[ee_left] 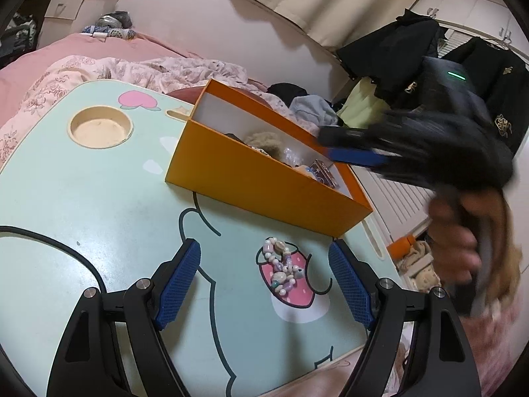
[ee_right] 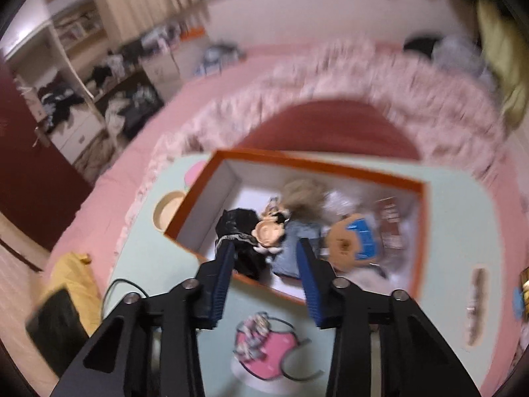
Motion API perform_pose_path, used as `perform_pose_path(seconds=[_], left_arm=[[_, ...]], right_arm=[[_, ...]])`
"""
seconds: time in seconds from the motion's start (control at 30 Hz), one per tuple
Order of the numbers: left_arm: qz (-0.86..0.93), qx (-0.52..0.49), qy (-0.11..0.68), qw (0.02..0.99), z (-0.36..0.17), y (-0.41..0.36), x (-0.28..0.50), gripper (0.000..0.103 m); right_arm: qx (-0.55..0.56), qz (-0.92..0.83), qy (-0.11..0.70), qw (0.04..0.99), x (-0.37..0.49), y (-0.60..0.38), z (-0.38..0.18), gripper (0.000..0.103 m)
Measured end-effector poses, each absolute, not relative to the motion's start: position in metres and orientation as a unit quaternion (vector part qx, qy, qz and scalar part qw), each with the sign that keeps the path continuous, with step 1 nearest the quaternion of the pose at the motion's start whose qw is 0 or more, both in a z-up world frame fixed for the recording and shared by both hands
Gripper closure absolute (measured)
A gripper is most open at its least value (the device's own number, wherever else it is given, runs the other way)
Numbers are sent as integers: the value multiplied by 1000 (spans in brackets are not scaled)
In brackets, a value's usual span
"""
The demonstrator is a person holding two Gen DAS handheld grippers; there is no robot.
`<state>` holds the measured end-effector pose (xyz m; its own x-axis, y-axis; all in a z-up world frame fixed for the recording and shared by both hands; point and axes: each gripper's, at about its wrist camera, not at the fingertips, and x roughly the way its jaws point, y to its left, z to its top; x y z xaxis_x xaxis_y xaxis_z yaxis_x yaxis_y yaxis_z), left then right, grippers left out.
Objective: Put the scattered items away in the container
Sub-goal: 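Reach into the box and grasp the doll figure with right gripper, then lower the doll figure onto the table beside the bracelet, open right gripper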
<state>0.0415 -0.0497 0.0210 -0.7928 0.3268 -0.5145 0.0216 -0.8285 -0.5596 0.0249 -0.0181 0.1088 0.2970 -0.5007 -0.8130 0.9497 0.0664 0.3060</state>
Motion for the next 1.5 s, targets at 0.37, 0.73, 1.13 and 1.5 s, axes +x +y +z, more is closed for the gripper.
perform_pose_path(seconds=[0.37, 0.73, 1.13, 1.5], left_arm=[[903, -307, -289, 88, 19, -53, 43, 23], [899, -307, -299, 87, 18, -55, 44, 23], [898, -312, -300, 83, 17, -52, 44, 23], [898, -314, -302, 62, 17, -52, 44, 23]], right_arm=[[431, -525, 398, 617, 58, -89, 50, 72], [413, -509, 385, 649, 52, -70, 63, 76], [375, -525, 228, 729, -5, 62, 124, 76], [387, -581, 224, 680, -15, 83, 35, 73]])
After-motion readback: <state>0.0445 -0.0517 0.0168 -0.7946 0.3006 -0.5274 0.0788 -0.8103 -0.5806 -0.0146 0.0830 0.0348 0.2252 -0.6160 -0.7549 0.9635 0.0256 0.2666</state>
